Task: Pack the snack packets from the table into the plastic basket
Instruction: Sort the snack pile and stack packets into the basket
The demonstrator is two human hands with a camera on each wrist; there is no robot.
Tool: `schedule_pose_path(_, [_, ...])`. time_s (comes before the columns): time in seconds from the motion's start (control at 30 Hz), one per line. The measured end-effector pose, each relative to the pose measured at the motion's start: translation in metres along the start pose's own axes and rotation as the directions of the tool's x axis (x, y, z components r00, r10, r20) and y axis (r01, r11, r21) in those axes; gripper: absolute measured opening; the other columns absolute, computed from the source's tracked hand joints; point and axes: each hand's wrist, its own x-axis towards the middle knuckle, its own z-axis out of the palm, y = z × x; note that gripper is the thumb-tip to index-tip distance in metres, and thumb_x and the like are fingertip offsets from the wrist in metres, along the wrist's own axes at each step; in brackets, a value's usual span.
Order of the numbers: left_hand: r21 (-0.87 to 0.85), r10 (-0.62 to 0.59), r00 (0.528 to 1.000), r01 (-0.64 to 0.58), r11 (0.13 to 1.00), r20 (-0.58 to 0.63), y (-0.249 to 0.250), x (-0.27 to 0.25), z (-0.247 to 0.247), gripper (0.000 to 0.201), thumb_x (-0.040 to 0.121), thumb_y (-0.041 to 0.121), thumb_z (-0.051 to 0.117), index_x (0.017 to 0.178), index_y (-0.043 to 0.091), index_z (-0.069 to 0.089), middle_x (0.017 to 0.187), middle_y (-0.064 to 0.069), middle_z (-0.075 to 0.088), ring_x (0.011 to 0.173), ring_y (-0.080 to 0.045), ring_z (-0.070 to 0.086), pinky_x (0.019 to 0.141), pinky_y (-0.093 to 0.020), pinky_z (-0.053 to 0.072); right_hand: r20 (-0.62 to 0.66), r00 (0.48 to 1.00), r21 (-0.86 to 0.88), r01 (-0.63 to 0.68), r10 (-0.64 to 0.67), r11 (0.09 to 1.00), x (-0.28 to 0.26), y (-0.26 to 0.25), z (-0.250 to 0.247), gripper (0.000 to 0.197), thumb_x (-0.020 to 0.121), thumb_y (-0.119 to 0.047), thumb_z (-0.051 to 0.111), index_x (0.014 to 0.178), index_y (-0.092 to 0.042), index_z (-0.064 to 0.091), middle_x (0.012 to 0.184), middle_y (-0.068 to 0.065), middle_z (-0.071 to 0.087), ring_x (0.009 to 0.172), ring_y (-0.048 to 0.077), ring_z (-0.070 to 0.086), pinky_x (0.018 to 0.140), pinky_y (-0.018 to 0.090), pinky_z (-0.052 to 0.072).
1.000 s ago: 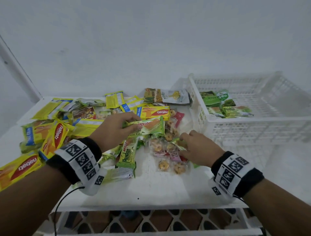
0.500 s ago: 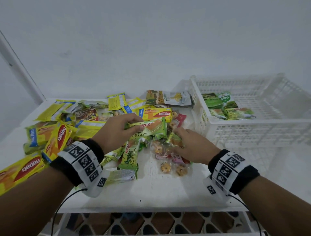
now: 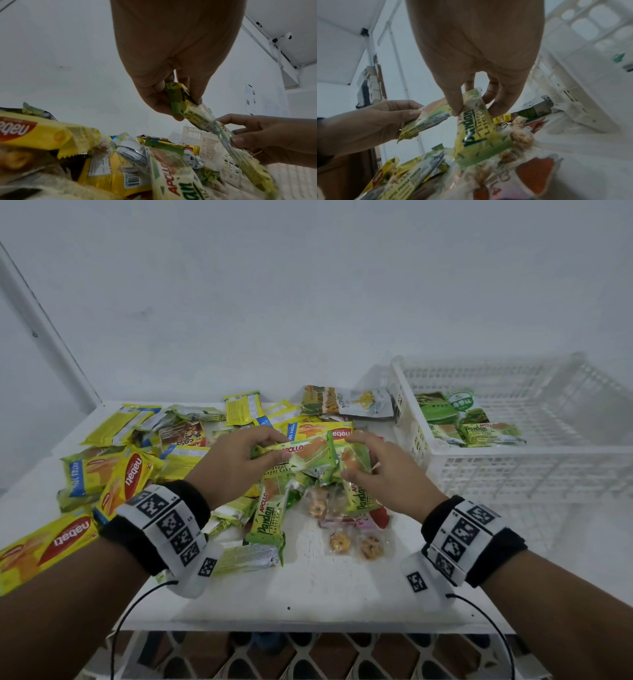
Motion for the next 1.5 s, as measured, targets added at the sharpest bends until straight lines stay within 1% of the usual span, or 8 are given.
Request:
schedule_pose_path(0.13, [-0.009,-0.002,1.0,0.002,1.0,-0.008,0.001,-0.001,-0.005,0.015,0.093,0.04,0.069,0.107,0.036,0.068,0.106,0.021,0.065,0.08,0.018,0.058,0.069,-0.011,0.039,-0.06,0.996,0.149,-0.062,0.072,0.987,0.001,-0.003,0.001,0.042,0.076,-0.064,0.072,0.108,-0.043,0.054,0.107,0.001,0.06,0.097,0.016,0.061,0.081,0.033,0.052])
schedule_pose_path(0.4, [-0.061,0.02,0.998,-0.024,0.998,-0.067,0.007,0.014,-0.027,0.02,0.091,0.04,0.072,0.108,0.029,0.072,0.1,0.013,0.073,0.096,-0.009,0.067,0.084,-0.024,0.051,-0.255,0.962,0.13,-0.067,0.098,0.989,0.005,-0.034,-0.035,0.036,0.09,-0.046,0.073,0.091,-0.018,0.051,0.073,-0.007,0.05,0.054,0.003,0.048,0.055,0.022,0.036])
schedule_pose_path(0.5, [-0.106,0.033,0.997,-0.04,0.994,-0.07,0.014,0.026,-0.035,0.02,0.09,0.042,0.072,0.106,0.03,0.073,0.099,0.014,0.074,0.093,-0.018,0.069,0.083,-0.036,0.055,-0.308,0.941,0.228,-0.069,0.139,0.971,0.006,-0.041,-0.052,0.028,0.091,-0.039,0.074,0.108,-0.027,0.055,0.089,-0.004,0.066,0.073,0.009,0.066,0.072,0.034,0.057])
schedule_pose_path(0.6, [-0.123,0.079,0.995,-0.087,0.989,-0.068,0.023,0.042,-0.039,0.021,0.089,0.045,0.073,0.105,0.03,0.074,0.1,0.01,0.075,0.093,-0.023,0.07,0.086,-0.048,0.056,-0.363,0.911,0.275,-0.099,0.198,0.956,0.006,-0.036,-0.067,0.027,0.091,-0.038,0.073,0.111,-0.035,0.056,0.097,0.002,0.067,0.087,0.029,0.069,0.077,0.052,0.06])
schedule_pose_path(0.83, [-0.094,0.15,0.988,-0.153,0.984,-0.046,0.064,0.083,-0.017,0.018,0.092,0.041,0.071,0.105,0.029,0.074,0.098,0.01,0.075,0.089,-0.018,0.07,0.081,-0.039,0.055,-0.426,0.854,0.347,-0.153,0.3,0.925,0.01,-0.004,-0.115,0.017,0.087,-0.035,0.075,0.094,-0.031,0.059,0.093,0.01,0.068,0.083,0.035,0.073,0.069,0.054,0.061])
schedule_pose_path(0.93, [-0.08,0.151,0.987,-0.155,0.985,-0.056,0.086,0.103,0.004,0.018,0.093,0.042,0.07,0.104,0.029,0.074,0.098,0.011,0.075,0.085,-0.01,0.067,0.077,-0.033,0.051,-0.39,0.87,0.35,-0.163,0.302,0.922,0.017,0.02,-0.143,0.019,0.089,-0.033,0.076,0.095,-0.026,0.059,0.094,0.009,0.067,0.083,0.038,0.072,0.063,0.053,0.061])
schedule_pose_path(1.1, [-0.046,0.103,0.991,-0.107,0.993,-0.085,0.126,0.14,0.044,0.014,0.094,0.041,0.069,0.102,0.03,0.074,0.096,0.009,0.075,0.09,-0.019,0.069,0.087,-0.046,0.055,-0.276,0.931,0.253,-0.169,0.239,0.953,0.033,0.061,-0.193,0.024,0.091,-0.034,0.075,0.1,-0.018,0.059,0.083,0.001,0.059,0.061,0.017,0.057,0.048,0.025,0.047])
schedule_pose_path(1.5, [0.124,0.1,0.985,-0.082,0.989,-0.143,0.18,0.199,0.1,0.019,0.094,0.04,0.069,0.105,0.025,0.074,0.095,0.009,0.074,0.084,-0.011,0.067,0.074,-0.027,0.051,0.108,0.971,0.036,-0.217,0.212,0.975,0.087,0.115,-0.255,0.024,0.089,-0.033,0.076,0.1,-0.019,0.06,0.104,-0.001,0.056,0.083,0.019,0.06,0.065,0.034,0.051])
